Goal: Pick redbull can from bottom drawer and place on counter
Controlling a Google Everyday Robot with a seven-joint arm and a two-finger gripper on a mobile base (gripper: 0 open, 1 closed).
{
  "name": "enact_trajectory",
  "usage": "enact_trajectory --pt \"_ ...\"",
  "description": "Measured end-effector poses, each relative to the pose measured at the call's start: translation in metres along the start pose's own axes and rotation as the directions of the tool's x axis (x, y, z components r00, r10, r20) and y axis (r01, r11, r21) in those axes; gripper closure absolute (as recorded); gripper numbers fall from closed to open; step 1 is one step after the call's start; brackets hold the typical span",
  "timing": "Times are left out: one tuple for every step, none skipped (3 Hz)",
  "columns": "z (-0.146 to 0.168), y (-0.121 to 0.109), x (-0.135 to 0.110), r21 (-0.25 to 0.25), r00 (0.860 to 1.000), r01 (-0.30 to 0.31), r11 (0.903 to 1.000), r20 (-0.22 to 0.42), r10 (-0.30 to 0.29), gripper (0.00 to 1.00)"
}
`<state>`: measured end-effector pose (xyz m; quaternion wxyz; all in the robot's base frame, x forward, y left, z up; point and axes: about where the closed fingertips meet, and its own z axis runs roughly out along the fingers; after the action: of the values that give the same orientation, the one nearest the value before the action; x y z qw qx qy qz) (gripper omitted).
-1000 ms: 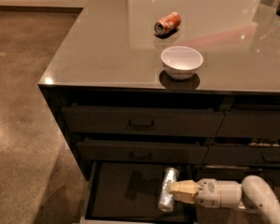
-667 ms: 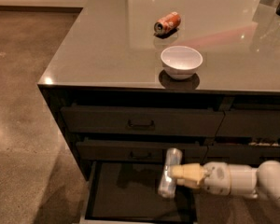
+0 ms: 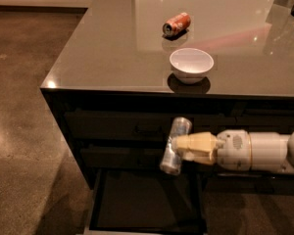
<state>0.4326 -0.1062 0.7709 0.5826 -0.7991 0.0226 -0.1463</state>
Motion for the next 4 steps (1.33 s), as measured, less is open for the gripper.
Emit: enact_trajectory --pt "0.012 -0.068 0.021 -0.088 1.0 0.012 0.9961 -0.022 -0.014 1.0" --pt "0.045 -0.145 0.048 -0.216 0.999 0.007 0.9763 -0.046 -0.017 1.0" --pt "0.085 -0.197 0.059 -0.31 0.998 0.006 0.9506 -0.063 -0.027 1.0" --pt "0.104 -0.211 0.087 -0.442 0.989 -0.009 0.8968 -0.137 -0.057 1.0"
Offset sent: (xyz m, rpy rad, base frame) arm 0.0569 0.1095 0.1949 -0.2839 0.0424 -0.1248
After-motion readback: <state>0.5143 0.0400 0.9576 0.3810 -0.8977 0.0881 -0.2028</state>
